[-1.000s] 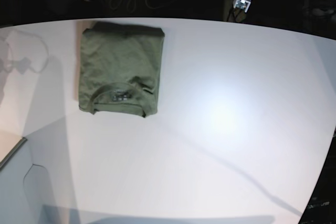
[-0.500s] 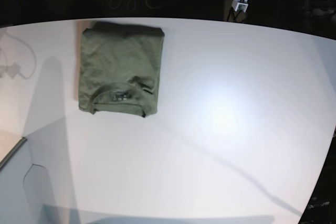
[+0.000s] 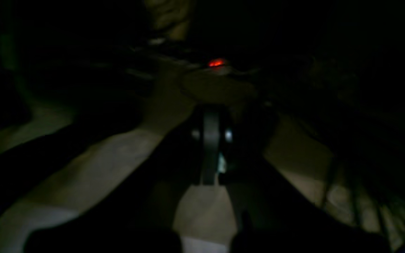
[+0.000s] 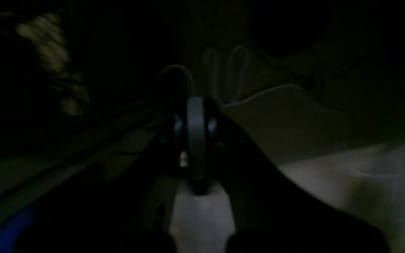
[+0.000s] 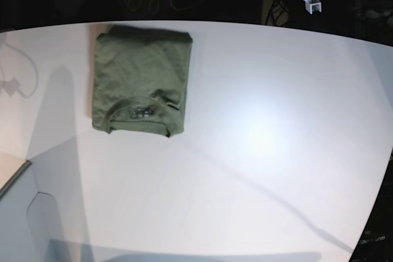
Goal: Layout the t-shirt on the table in an organized manner, then fold the t-shirt properly
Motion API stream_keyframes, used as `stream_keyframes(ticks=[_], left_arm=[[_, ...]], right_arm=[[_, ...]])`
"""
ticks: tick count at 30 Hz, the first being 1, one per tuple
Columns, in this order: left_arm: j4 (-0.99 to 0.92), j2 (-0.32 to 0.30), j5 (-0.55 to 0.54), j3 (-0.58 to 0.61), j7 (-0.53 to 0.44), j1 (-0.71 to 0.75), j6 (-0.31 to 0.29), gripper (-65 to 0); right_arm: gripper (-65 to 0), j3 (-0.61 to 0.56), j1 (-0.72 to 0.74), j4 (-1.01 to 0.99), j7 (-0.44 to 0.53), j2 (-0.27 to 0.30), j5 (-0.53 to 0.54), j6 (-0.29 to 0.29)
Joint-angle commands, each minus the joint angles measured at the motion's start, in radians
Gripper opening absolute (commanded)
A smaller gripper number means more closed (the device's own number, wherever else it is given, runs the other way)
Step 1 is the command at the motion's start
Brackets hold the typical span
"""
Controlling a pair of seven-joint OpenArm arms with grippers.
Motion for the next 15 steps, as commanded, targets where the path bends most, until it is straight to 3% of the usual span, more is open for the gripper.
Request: stream_keyframes(ticks=[1,3,7,11,15], left_arm=[[0.0,0.002,0.031,0.021,-0.001,-0.003,-0.004,-65.0],[-0.01,0.008,0.069,0.055,-0.001,-0.02,0.007,-65.0],[-0.138,0.008,0.089,0.067,-0.006,-0.067,0.106,-65.0],[-0.155,0.044,0.129,0.069,-0.007,-0.084,0.114,-65.0],[-0.158,0.089,0.198,0.069,-0.007,-0.084,0.114,-65.0]], right_arm=[[-65.0,-0.019,-0.003,-0.007,0.019,0.024,0.007,-0.035],[-65.0,-0.068,0.003,-0.015,0.005,0.028,0.007,-0.076],[-65.0,-0.131,0.005,-0.015,-0.049,0.053,0.008,-0.136],[-65.0,-0.146,0.003,-0.015,-0.088,0.055,0.008,-0.176],[-65.0,-0.22,0.005,-0.012,-0.101,0.051,0.008,-0.177]])
